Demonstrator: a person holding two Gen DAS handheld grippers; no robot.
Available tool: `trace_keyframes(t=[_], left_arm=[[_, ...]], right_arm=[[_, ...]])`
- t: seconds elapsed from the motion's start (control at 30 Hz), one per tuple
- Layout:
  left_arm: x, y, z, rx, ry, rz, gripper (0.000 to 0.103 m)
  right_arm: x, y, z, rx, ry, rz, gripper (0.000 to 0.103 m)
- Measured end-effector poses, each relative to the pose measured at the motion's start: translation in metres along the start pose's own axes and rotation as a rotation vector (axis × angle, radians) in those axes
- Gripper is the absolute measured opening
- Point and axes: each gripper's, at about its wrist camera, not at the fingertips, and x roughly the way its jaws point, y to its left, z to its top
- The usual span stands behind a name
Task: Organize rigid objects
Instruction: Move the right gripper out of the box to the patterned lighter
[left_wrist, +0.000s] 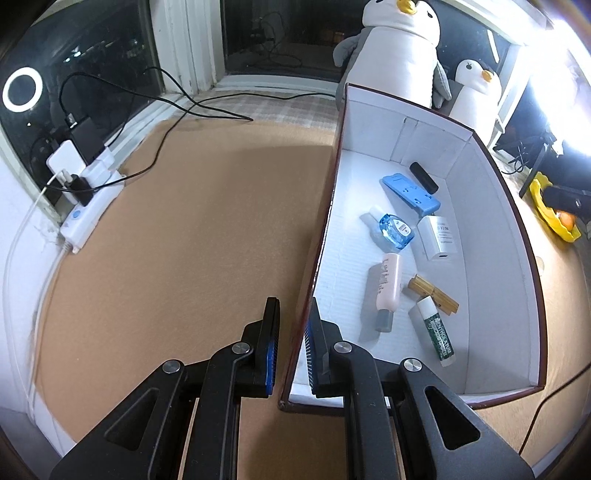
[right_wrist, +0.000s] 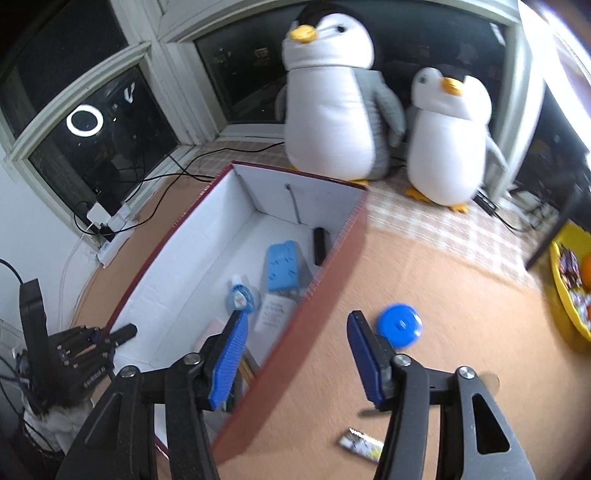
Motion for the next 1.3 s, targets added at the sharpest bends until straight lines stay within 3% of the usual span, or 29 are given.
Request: trace_keyframes(t=[0.27, 0.57, 0.9, 1.3], left_arm=[[-0.004, -0.002, -0.003, 0.008, -0.009, -0.007, 0.012], [-0.007, -0.002, -0.004, 0.014, -0.010, -0.008, 0.012], [-0.009, -0.004, -0.005, 0.021, -0.008, 0.005, 0.012], [-0.009, -0.004, -0.004, 0.017, -0.002, 0.014, 0.013]], right_arm=[[-0.020, -0.030, -0.036, 0.061, -0.001, -0.031, 0.053], [-0.025, -0.049, -0.081, -0.009, 0.055, -0.082, 0.060], [0.015, -0.050, -0.113, -0.146, 0.186, -0.157, 0.060], [0.049, -0.046, -0.117, -0.262, 0.272, -0.205, 0.060]])
